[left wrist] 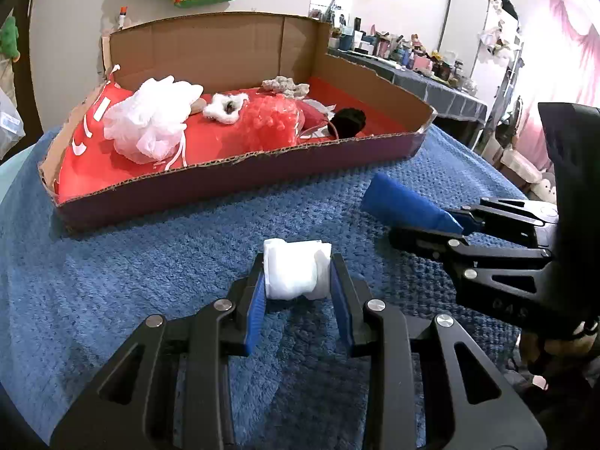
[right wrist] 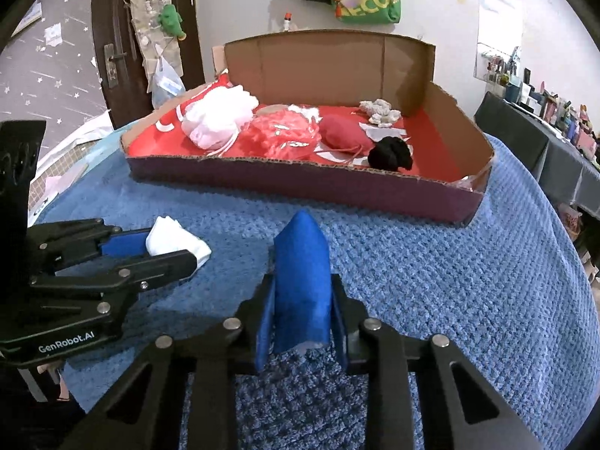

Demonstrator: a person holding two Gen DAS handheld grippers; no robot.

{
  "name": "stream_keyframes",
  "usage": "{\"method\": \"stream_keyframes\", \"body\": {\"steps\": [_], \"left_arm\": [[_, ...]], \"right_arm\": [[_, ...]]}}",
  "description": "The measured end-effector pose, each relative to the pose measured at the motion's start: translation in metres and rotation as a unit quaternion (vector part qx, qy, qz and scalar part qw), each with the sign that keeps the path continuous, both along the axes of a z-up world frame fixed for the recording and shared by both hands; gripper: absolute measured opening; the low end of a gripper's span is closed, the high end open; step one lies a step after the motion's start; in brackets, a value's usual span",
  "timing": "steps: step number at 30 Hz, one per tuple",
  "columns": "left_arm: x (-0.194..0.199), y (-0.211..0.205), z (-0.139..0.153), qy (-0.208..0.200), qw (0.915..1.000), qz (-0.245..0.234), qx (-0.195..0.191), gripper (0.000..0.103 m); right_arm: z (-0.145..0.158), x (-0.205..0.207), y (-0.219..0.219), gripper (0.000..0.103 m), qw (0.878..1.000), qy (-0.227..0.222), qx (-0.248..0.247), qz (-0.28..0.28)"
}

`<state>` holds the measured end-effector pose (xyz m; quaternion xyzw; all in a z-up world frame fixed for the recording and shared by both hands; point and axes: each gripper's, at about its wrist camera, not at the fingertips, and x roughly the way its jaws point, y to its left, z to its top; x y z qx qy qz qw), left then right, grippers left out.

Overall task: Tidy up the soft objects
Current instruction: 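Carry the white and blue cloths with both tools down into the box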

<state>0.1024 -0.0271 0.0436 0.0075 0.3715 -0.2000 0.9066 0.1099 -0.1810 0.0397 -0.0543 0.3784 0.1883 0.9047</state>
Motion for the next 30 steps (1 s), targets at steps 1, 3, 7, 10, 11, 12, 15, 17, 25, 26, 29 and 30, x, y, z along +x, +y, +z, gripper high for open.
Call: {"method": "stream_keyframes", "body": {"steps": [1, 3, 7, 10, 11, 12, 15, 17, 25, 26, 29, 30], "left_arm": [[-0.001, 0.002, 0.003, -0.002, 1.0, 0.0, -0.003, 0.03], [-0.001, 0.005, 0.01, -0.009, 0.9999, -0.001, -0.007, 0.03], [0.008, 0.015, 0.037, -0.026, 0.9992, -0.004, -0.031, 0.03], [0.024, 0.02, 0.058, -0.042, 0.9983, -0.009, -0.039, 0.03], [0.031, 0.022, 0.063, -0.043, 0.9982, -0.011, -0.042, 0.03], [0.042, 0.024, 0.069, -0.039, 0.9982, -0.014, -0.043, 0.03], [0.075, 0.023, 0.08, -0.034, 0.9989, -0.023, -0.021, 0.03], [0.093, 0.019, 0.083, -0.031, 0.9991, -0.028, -0.004, 0.03], [0.169, 0.005, 0.063, 0.028, 0.9957, -0.05, 0.073, 0.03], [0.174, 0.003, 0.06, 0.037, 0.9946, -0.057, 0.078, 0.03], [0.187, -0.002, 0.052, 0.05, 0.9905, -0.065, 0.11, 0.03], [0.191, -0.003, 0.049, 0.058, 0.9893, -0.068, 0.115, 0.03]], "right_arm": [[0.001, 0.0, -0.001, 0.029, 1.0, 0.0, 0.001, 0.0], [0.006, 0.0, -0.002, 0.029, 1.0, -0.006, 0.005, -0.001], [0.025, 0.003, -0.005, 0.029, 1.0, -0.02, 0.023, 0.006], [0.051, 0.016, -0.006, 0.029, 0.998, -0.038, 0.043, 0.018], [0.058, 0.023, -0.005, 0.029, 0.998, -0.042, 0.044, 0.022], [0.067, 0.031, -0.004, 0.029, 0.997, -0.05, 0.045, 0.025], [0.092, 0.071, 0.004, 0.029, 0.997, -0.056, 0.043, 0.041], [0.101, 0.097, 0.011, 0.029, 0.997, -0.048, 0.037, 0.049], [0.091, 0.224, 0.052, 0.029, 0.998, 0.025, -0.022, 0.06], [0.086, 0.235, 0.054, 0.029, 0.997, 0.035, -0.028, 0.058], [0.062, 0.268, 0.063, 0.029, 0.995, 0.072, -0.046, 0.053], [0.057, 0.277, 0.067, 0.029, 0.994, 0.08, -0.052, 0.054]]}}
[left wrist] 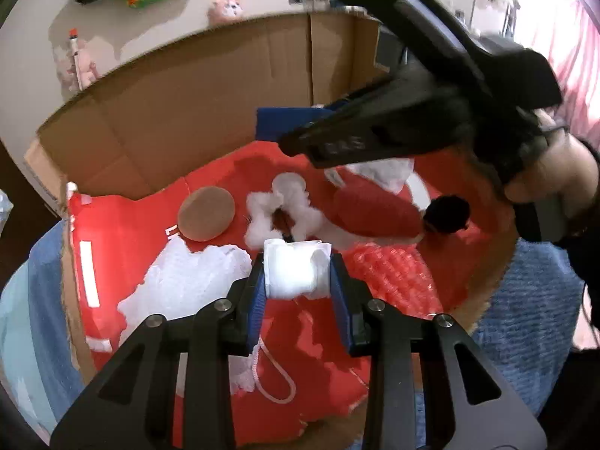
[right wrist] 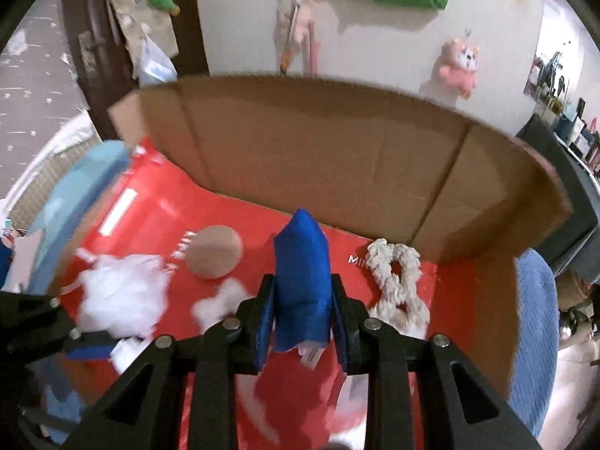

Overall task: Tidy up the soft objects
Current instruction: 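Carry the white and blue cloths with both tools down into the box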

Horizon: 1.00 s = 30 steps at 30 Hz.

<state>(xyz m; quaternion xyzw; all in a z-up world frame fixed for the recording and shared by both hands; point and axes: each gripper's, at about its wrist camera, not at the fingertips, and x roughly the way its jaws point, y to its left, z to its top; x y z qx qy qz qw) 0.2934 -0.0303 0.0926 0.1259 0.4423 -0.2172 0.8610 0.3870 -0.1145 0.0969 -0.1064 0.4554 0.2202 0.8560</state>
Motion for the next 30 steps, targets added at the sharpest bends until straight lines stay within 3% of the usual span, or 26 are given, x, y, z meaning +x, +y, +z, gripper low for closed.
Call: {"method": "stream_keyframes", "body": {"steps": [9, 18, 30], "left_arm": [[0.014, -0.012, -0.016, 0.026, 0.9984, -0.017, 0.048, 0.03], [0.025, -0.017, -0.017, 0.044, 0.9975, -0.017, 0.053, 0.03], [0.038, -0.018, -0.02, 0.06, 0.9966, -0.013, 0.054, 0.031]], "right_arm": [[-0.033, 0.027, 0.015, 0.03, 0.998, 0.044, -0.043, 0.007], [-0.042, 0.027, 0.022, 0.033, 0.997, 0.056, -0.053, 0.008], [-0.047, 0.04, 0.008, 0.048, 0.997, 0.06, -0.046, 0.003]]}}
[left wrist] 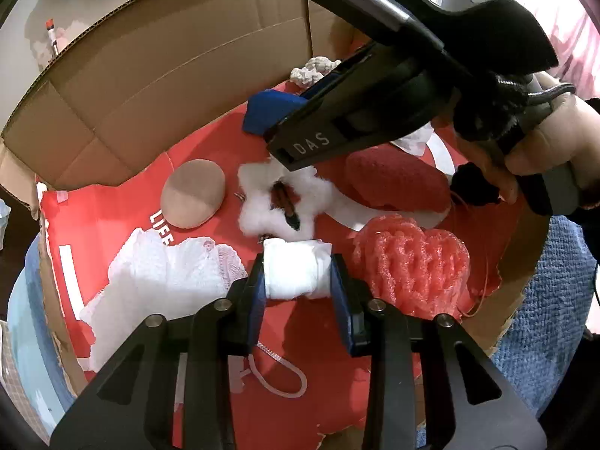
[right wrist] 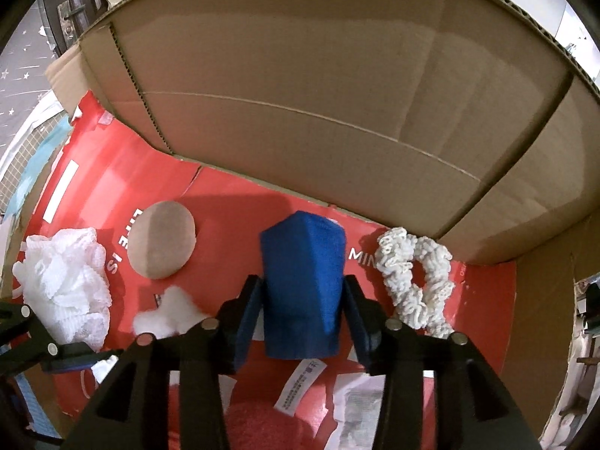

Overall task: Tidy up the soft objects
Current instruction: 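Carry the white and blue cloths with both tools down into the box, then open both tools to release the cloths inside the box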

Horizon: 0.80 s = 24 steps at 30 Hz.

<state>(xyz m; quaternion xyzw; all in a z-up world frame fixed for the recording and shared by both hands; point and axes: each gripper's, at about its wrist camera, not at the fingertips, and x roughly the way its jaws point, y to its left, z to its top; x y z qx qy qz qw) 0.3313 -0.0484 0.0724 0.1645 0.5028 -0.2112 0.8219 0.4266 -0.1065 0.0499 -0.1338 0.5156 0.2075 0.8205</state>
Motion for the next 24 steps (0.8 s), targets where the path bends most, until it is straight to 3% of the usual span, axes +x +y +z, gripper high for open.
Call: {"method": "stream_keyframes", "body": {"steps": [5, 7, 8, 21, 24], "left_arm": [[0.01, 0.002, -0.001, 0.002, 0.9999, 0.009, -0.005, 0.034], [0.009, 0.003, -0.003, -0.006, 0.9999, 0.01, -0.006, 0.054], [0.008, 0.002, -0.001, -0.013, 0.9999, 0.008, -0.008, 0.055], [0.001, 0.006, 0.02, -0.038, 0.9988, 0.018, -0.024, 0.055], [-0.007, 0.013, 0.031, -0.057, 0.9974, 0.029, -0.032, 0.057]], "right_arm": [[0.002, 0.001, 0.001, 0.052, 1.0, -0.001, 0.0, -0.002], [0.002, 0.0, 0.0, 0.054, 1.0, -0.002, 0.0, -0.002], [0.002, 0.0, 0.001, 0.054, 1.0, -0.004, -0.001, -0.002], [0.022, -0.007, -0.013, 0.057, 1.0, -0.018, 0.023, -0.011], [0.034, -0.014, -0.021, 0.064, 0.999, -0.028, 0.036, -0.017]]}}
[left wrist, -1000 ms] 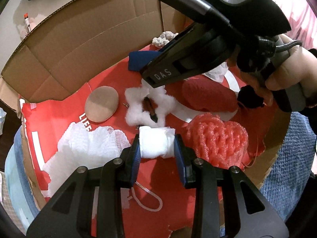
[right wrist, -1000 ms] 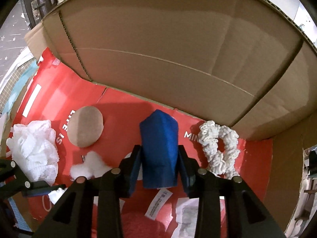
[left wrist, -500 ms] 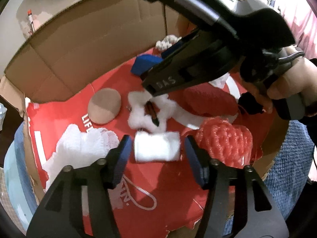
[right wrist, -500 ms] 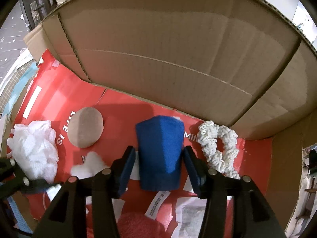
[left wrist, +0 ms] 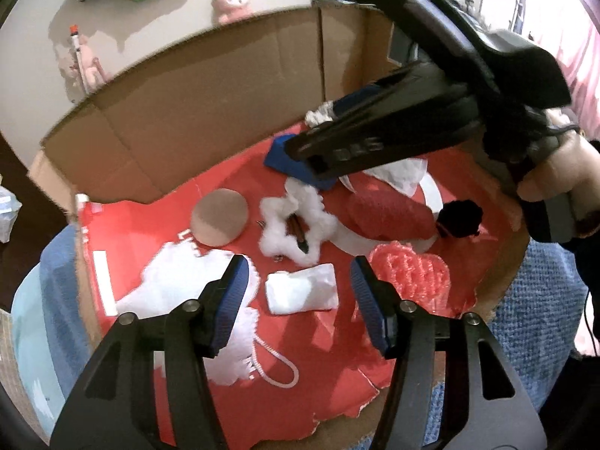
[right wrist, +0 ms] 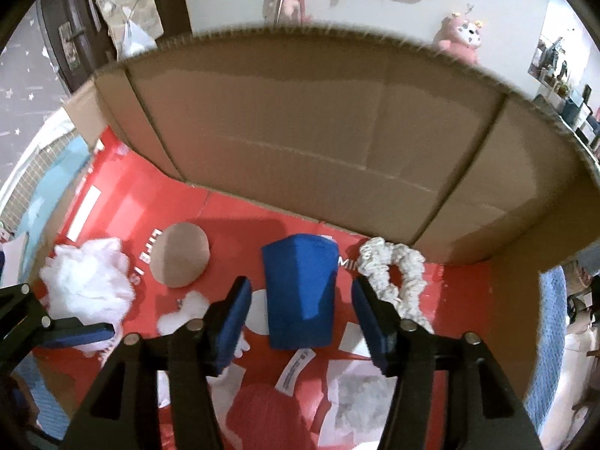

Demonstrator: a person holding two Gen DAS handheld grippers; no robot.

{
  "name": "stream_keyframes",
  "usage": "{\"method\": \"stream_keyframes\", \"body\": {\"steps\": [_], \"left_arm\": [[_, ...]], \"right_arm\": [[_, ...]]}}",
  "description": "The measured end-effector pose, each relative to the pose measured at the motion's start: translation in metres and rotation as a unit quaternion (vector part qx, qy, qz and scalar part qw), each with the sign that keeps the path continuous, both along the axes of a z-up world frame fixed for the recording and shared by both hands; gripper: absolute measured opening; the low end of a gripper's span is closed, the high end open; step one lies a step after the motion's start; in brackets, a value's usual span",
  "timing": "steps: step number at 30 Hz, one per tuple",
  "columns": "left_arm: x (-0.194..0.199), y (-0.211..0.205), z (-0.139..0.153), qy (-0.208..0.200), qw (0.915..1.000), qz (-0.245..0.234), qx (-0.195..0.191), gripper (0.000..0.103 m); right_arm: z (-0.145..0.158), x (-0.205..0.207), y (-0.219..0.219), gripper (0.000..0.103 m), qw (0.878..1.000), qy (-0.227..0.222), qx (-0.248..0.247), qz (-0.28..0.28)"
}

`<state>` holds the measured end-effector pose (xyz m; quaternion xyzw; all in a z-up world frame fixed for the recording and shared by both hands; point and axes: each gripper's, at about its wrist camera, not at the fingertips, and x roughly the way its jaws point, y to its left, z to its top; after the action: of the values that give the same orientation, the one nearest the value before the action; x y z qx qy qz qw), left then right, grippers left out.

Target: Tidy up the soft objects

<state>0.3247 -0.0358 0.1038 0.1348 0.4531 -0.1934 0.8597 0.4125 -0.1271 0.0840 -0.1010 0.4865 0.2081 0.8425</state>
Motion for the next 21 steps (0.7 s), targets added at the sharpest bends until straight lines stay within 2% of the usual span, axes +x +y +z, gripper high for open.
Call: {"method": "stream_keyframes", "body": {"steps": [3, 6, 9, 11, 16, 18, 21], "left_arm": [[-0.012, 0.009, 0.014, -0.025, 0.9994, 0.019, -0.013, 0.062], [-0.03, 0.017, 0.027, -0.059, 0.9972, 0.04, -0.024, 0.063], [-0.047, 0.02, 0.032, -0.102, 0.9923, 0.067, -0.024, 0.071], [-0.066, 0.023, 0.037, -0.131, 0.9877, 0.08, -0.032, 0.074], [-0.096, 0.028, 0.039, -0.176, 0.9759, 0.117, -0.054, 0.076], [-0.107, 0.03, 0.037, -0.197, 0.9691, 0.138, -0.055, 0.081], [-0.115, 0.028, 0.03, -0.214, 0.9635, 0.148, -0.063, 0.082]], "right_arm": [[0.016, -0.013, -0.008, 0.068, 1.0, -0.019, 0.014, -0.004], [0.038, -0.035, -0.015, 0.078, 0.998, -0.055, 0.017, -0.013], [0.063, -0.062, -0.019, 0.089, 0.995, -0.094, 0.024, -0.021], [0.076, -0.081, -0.022, 0.1, 0.992, -0.115, 0.036, -0.024], [0.1, -0.13, -0.035, 0.103, 0.983, -0.169, 0.061, -0.043], [0.097, -0.153, -0.036, 0.103, 0.977, -0.196, 0.058, -0.054], [0.089, -0.178, -0.037, 0.103, 0.971, -0.226, 0.047, -0.066]]}}
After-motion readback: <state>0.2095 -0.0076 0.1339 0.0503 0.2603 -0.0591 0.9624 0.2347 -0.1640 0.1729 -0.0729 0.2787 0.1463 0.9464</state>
